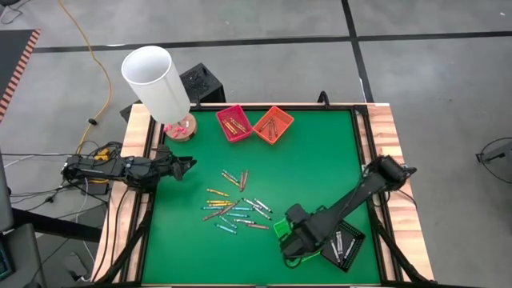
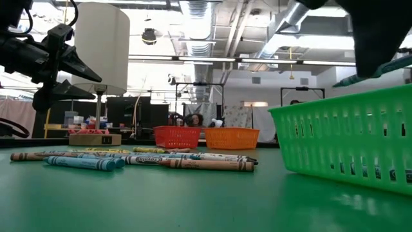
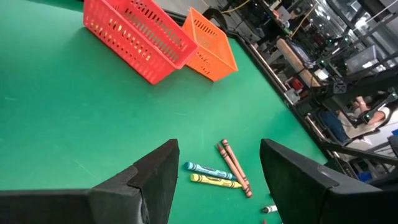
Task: Sort crayons
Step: Put the green crayon into the green bin
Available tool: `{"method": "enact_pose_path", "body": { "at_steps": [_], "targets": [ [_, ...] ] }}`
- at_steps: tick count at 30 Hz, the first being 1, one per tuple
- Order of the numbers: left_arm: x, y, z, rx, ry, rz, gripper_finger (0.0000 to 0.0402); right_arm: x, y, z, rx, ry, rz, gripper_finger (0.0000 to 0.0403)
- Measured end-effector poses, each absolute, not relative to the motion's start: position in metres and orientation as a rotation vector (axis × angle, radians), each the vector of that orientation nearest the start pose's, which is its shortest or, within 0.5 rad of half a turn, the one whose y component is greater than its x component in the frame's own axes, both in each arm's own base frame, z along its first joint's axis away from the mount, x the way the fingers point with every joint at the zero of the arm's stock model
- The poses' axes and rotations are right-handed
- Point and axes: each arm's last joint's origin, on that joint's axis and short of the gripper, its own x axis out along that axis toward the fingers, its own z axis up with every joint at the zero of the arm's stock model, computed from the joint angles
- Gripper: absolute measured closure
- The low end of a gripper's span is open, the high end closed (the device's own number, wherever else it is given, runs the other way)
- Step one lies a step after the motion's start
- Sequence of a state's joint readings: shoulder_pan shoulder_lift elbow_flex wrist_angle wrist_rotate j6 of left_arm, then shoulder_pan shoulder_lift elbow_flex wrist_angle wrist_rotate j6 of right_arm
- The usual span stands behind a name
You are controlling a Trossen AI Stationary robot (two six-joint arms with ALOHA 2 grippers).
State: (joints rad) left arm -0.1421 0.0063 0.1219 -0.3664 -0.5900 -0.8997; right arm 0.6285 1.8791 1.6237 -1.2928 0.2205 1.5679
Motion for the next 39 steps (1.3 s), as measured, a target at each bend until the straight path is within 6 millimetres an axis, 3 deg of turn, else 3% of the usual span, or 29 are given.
{"method": "enact_pose_path", "body": {
  "at_steps": [6, 11, 23, 30, 39],
  "targets": [
    [0.083, 0.004, 0.170, -0.782, 0.021, 0.517, 0.0186, 0.258, 0.190, 0.261, 0.858, 1.033, -0.659, 0.0403],
    [0.083, 0.004, 0.170, -0.781, 0.021, 0.518, 0.0186, 0.258, 0.188, 0.260, 0.999, 0.876, -0.520, 0.0403],
    [0.083, 0.004, 0.170, -0.781, 0.026, 0.510, 0.0186, 0.274, 0.203, 0.209, 1.009, 1.022, -0.626, 0.0403],
    [0.083, 0.004, 0.170, -0.780, 0.026, 0.510, 0.0186, 0.276, 0.198, 0.202, 0.975, 1.052, -0.682, 0.0397],
    [0.083, 0.004, 0.170, -0.779, 0.025, 0.513, 0.0186, 0.276, 0.198, 0.202, 0.974, 1.051, -0.671, 0.0359]
  ]
}}
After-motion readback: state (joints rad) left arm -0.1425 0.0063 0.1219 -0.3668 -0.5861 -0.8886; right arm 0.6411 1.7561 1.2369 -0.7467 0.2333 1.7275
